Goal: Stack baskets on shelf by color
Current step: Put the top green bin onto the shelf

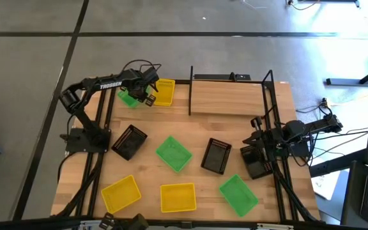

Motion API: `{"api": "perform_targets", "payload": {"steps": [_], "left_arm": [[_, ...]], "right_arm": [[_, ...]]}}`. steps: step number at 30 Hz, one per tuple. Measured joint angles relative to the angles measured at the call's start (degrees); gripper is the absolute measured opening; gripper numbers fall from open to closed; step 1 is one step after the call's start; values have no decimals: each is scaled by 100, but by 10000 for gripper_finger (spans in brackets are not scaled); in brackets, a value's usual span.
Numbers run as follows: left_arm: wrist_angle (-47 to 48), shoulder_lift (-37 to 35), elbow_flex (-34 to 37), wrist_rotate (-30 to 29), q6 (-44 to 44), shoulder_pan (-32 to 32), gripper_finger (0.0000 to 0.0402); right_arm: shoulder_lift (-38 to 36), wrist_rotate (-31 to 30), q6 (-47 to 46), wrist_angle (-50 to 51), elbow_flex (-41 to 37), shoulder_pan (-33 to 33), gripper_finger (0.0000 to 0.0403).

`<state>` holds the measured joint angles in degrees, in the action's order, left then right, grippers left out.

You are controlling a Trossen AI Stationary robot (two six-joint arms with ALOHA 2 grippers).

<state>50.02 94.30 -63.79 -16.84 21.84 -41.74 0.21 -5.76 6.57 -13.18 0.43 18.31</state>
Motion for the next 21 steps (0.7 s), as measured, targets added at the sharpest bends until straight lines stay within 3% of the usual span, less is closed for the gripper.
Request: {"api": "perform_targets", "payload": {"steps": [7,16,21], "left_arm": [[-7,0,0,-2,7,0,78],[-7,0,0,0,11,0,78],[-7,0,0,116,9,0,78]], "right_arm": [[4,-1247,-194,185,0,-1,1],[281,-1971,-678,1365,798,0,1],[782,-2026,-1092,2138,1552,0,0]]}}
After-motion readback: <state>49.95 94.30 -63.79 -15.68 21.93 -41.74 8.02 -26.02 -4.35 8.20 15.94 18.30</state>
